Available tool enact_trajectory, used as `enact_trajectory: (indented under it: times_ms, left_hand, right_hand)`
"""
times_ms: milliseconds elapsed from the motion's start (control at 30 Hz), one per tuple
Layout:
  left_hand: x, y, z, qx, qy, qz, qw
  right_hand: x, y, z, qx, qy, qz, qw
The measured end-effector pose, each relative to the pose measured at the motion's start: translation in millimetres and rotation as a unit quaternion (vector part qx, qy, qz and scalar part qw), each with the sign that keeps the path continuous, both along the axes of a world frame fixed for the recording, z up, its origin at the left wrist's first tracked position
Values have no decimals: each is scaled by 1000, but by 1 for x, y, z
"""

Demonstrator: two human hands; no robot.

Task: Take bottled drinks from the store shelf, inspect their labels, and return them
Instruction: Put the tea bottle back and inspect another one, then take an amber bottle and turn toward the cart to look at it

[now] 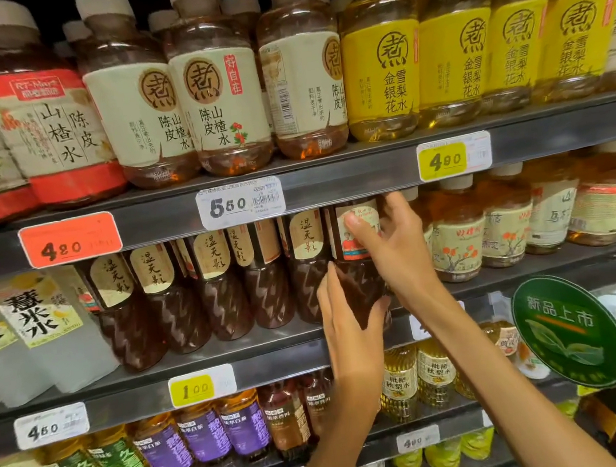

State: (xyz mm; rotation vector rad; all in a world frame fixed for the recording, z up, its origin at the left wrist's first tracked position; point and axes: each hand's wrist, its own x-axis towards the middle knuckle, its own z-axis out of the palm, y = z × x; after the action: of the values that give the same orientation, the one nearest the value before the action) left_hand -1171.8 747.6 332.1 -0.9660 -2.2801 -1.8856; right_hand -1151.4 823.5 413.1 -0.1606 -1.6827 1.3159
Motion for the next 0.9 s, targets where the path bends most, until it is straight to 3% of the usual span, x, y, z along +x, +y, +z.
enact_trajectory:
  times_ms: [167, 233, 367, 433, 533, 700, 900]
  left_hand:
    - [9, 5, -12, 1, 144, 138, 980]
    - [7, 5, -16, -23, 179, 141, 973]
    - [0, 7, -21, -60, 194, 128, 971]
    - [-1, 9, -22, -66, 200, 138, 968]
    - [-1, 13, -23, -76, 217, 152, 961]
    - [-1, 18, -22, -104, 219, 169, 955]
    - [4, 23, -19, -82, 171, 171, 967]
  right_hand:
    - [-5, 3, -9, 3, 21, 8, 1000]
    - [-8, 4, -12, 0, 25, 2, 1000]
    - [-11, 5, -14, 18, -27, -44, 999]
    - [-10, 8, -15, 94, -80, -110, 986]
    - [-6, 11, -12, 234, -135, -233, 934]
    - [-9, 12, -9, 175, -151, -215, 949]
    - [-8, 12, -10, 199, -155, -225, 941]
